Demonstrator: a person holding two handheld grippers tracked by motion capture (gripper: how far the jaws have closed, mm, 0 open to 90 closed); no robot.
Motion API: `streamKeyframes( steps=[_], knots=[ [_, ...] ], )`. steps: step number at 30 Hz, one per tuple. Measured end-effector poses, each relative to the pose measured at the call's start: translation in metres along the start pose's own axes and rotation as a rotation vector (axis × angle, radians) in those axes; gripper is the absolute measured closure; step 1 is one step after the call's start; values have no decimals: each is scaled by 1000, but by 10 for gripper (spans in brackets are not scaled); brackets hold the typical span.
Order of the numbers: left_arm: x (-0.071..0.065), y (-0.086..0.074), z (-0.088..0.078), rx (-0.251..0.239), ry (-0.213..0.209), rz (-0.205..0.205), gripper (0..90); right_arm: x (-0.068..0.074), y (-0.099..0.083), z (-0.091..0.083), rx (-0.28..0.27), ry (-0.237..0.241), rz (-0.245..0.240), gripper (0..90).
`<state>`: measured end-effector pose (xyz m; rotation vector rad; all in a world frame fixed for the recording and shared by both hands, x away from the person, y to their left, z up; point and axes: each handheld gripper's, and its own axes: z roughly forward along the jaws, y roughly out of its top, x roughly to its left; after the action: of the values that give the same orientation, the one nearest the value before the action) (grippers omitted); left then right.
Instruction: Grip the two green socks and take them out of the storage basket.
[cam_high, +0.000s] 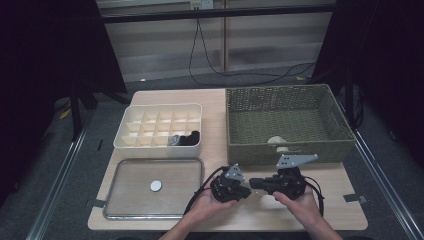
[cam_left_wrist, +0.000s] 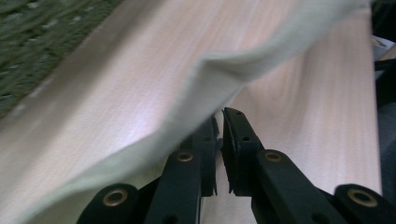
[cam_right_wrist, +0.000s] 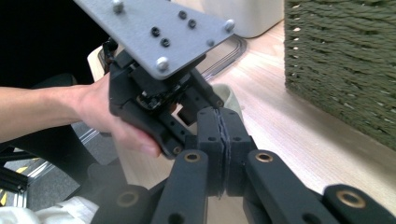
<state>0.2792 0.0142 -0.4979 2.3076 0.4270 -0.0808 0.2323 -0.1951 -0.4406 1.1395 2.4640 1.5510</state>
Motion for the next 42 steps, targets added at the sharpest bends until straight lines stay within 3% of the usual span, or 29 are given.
streamKeyframes(
  steps=[2,10,16,22,27,28,32,34,37,42],
  knots=[
    [2,-1,-1,4,16,20,824,0,-1,1,4,6,1,889],
    [2,-2,-2,-10,21,7,804,2,-12,3,36,24,2,889],
    [1,-2,-2,-21,24,9,776,4,-27,11,116,31,-16,888],
    [4,-4,-7,-22,13,23,769,5,-34,21,169,43,-20,887],
    [3,-8,-11,-32,15,11,760,5,-39,31,219,49,-25,884],
    [4,-8,-14,-15,19,23,754,2,-40,32,230,48,-23,882],
    [4,-13,-19,-37,10,5,745,-1,-45,34,263,42,-12,874],
    [4,-17,-25,-31,3,17,739,-1,-48,36,288,28,-12,866],
    [3,-21,-31,-50,-4,-4,725,-1,-47,37,291,34,-19,848],
    [-4,-26,-48,-57,-14,23,719,0,-48,35,292,37,-21,799]
  ],
)
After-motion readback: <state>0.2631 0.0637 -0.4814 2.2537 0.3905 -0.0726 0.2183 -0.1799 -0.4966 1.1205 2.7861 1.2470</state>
